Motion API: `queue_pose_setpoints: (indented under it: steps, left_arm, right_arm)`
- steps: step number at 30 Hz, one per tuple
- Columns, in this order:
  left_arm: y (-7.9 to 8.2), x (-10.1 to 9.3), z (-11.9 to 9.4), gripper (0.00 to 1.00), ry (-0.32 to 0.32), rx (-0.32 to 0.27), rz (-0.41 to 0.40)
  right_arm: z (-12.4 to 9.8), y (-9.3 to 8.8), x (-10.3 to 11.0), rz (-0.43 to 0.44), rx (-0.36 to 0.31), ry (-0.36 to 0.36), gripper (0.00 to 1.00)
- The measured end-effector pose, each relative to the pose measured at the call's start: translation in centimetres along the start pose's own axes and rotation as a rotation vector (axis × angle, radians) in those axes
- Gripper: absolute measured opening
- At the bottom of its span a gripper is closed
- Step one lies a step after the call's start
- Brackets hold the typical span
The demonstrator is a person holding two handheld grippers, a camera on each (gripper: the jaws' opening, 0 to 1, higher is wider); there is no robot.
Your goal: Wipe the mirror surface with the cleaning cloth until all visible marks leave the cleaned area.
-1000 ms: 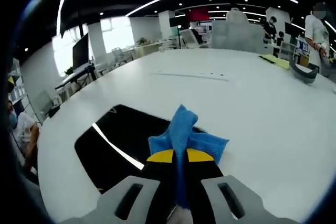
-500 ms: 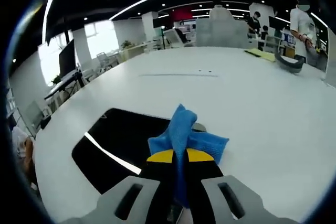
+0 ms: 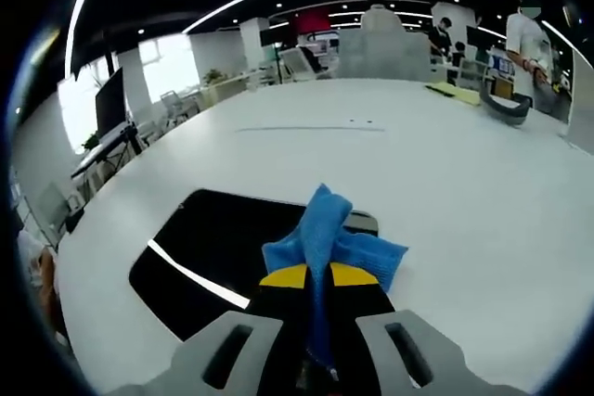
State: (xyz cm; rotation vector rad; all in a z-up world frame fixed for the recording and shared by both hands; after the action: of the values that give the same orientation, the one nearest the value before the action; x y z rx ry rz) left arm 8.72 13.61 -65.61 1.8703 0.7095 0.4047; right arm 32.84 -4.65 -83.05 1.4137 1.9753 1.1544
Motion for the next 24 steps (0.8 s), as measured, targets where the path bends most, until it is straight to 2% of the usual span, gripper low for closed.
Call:
queue_pose_setpoints:
  steps: [24]
  left_arm:
    - [-0.9, 2.1, -3.1, 0.89, 0.035, -0.03, -0.021]
  right_arm:
    - [1.1, 0.3, 3.9, 0.004, 0.031, 0.014, 0.02]
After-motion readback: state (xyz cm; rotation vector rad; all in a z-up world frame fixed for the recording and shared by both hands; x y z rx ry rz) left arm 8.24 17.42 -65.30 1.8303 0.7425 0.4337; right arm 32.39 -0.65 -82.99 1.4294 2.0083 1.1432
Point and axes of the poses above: the point that each gripper's makers call its tool centre point, and the gripper's own axes: z roughly forward along the fingers, x roughly to its left, y roughly out of its top, the point moved 2 cm from there along -z, roughly backward along the fingers, and after that the axes turned 3 degrees about -x, right-handed, at the moved point
